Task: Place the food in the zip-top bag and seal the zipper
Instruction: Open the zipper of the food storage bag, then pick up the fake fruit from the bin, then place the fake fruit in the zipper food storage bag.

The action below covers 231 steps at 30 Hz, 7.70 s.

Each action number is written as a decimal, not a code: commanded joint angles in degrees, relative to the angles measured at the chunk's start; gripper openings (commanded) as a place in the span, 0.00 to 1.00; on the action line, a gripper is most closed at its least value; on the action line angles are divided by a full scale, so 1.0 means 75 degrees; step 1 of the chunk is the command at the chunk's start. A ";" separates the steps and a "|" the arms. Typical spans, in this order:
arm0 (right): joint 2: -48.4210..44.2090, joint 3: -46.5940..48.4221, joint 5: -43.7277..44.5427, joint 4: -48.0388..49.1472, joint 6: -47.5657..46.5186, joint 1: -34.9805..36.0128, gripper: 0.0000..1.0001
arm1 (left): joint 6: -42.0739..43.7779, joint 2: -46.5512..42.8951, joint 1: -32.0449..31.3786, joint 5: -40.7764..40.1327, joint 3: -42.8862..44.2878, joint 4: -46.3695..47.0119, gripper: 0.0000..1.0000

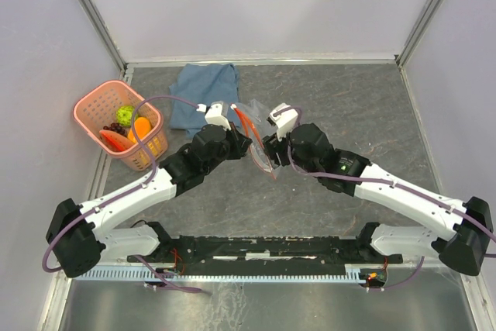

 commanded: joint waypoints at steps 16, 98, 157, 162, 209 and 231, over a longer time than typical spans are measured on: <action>0.1316 0.0419 0.1913 0.0960 -0.0176 0.0065 0.67 | 0.0110 -0.0121 -0.0070 -0.0185 0.0253 0.0251 0.03; 0.1243 -0.0226 0.2845 0.2278 -0.1850 -0.1243 0.02 | 0.1645 0.1872 0.6114 -0.0892 0.4791 -0.5798 1.00; 0.1623 -0.0204 0.2838 0.2173 -0.1759 -0.1302 0.02 | 0.1012 0.5376 0.8414 -0.1236 0.4195 -0.4757 0.86; 0.1616 -0.0194 0.2870 0.2169 -0.1759 -0.1311 0.02 | 0.1059 0.5149 0.8381 -0.0833 0.4069 -0.4655 0.71; 0.1404 0.1029 0.0996 0.0327 -0.0463 -0.1306 0.02 | 0.0900 -0.0109 0.5436 0.2227 0.2298 -0.1451 0.24; 0.2057 0.1819 -0.0982 -0.0498 0.1441 -0.1168 0.02 | -0.0599 0.0011 0.2591 0.1143 0.1225 0.2487 0.06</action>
